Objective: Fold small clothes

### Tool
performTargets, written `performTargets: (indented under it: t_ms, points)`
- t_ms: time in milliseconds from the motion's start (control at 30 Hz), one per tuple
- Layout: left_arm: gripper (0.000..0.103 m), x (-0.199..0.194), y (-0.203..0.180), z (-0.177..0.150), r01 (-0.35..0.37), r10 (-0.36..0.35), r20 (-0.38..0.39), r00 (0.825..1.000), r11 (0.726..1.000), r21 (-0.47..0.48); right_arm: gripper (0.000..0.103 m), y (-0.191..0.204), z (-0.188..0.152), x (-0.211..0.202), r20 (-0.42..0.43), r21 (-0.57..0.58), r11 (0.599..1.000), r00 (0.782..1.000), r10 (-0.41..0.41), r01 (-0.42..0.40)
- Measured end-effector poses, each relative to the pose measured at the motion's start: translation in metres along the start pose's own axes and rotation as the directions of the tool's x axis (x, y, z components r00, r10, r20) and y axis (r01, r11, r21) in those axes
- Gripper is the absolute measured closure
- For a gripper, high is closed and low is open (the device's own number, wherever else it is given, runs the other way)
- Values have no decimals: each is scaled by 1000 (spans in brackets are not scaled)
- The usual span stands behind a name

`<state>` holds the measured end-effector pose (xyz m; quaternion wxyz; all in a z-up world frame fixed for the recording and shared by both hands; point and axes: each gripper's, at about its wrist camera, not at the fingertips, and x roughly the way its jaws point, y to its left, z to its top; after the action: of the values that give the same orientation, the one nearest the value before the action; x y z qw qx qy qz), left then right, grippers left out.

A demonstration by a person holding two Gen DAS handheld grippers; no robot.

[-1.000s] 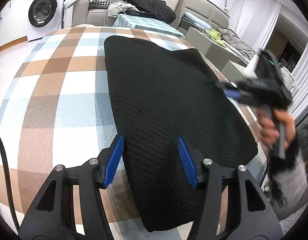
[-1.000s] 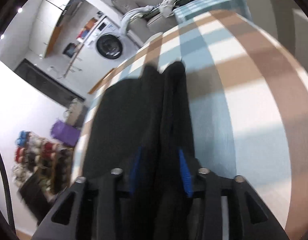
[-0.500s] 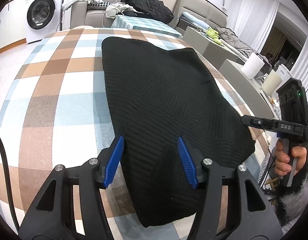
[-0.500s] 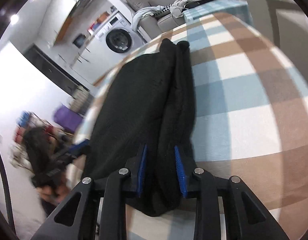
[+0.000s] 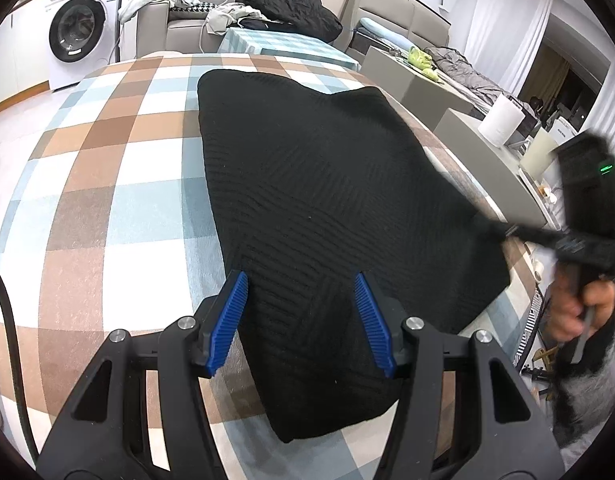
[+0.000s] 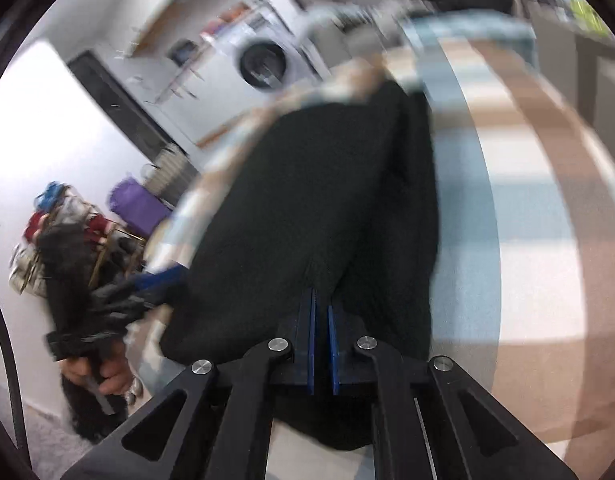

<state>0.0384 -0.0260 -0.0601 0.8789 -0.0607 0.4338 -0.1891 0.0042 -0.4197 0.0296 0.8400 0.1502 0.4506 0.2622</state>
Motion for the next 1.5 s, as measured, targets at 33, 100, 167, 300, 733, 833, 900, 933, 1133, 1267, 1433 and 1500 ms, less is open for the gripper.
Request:
performTargets:
  t_ms: [33, 100, 167, 300, 733, 833, 900, 933, 1133, 1267, 1433, 1500]
  points:
    - [50, 0, 0, -2, -2, 2, -4, 1000, 1000, 2, 98, 3, 1, -8, 28, -17, 1000, 1000, 11, -11]
    - [50, 0, 1, -7, -3, 3, -13, 1000, 1000, 1, 98, -1, 1, -7, -5, -13, 999, 999, -51, 51]
    - [50, -1, 3, -13, -2, 2, -28, 1000, 1000, -5, 98, -13, -5, 5, -64, 25, 994, 992, -108, 110]
    - [50, -6, 3, -24, 0, 0, -44, 999, 1000, -1, 89, -26, -15, 4, -78, 89, 994, 996, -51, 57]
    - [48, -8, 3, -43, 3, -2, -83, 997, 1000, 14, 96, 6, -29, -10, -10, -111, 994, 1000, -16, 14]
    - [48, -9, 3, -44, -1, 2, -85, 996, 1000, 17, 97, 14, -21, -18, 35, -153, 988, 999, -28, 33]
    - [48, -8, 3, -45, -2, 3, -86, 996, 1000, 13, 97, 8, -23, -11, 3, -149, 984, 995, -100, 100]
    - [48, -8, 3, -45, -4, 5, -87, 996, 1000, 14, 92, 4, -25, -6, -31, -130, 983, 991, -132, 127]
    - [48, -10, 5, -43, 1, 0, -84, 996, 1000, 10, 66, -23, -50, -29, -42, 131, 989, 997, -68, 73]
    - [48, -9, 7, -40, 11, -11, -82, 997, 1000, 10, 62, -29, -68, -36, -43, 263, 965, 999, 9, 3]
    - [48, -8, 6, -39, 20, -18, -79, 997, 1000, 21, 62, -28, -77, -14, -60, 344, 938, 996, 64, -39]
    - [48, -8, 5, -39, 19, -17, -77, 997, 1000, 24, 62, -31, -75, -9, -42, 384, 921, 995, 89, -66]
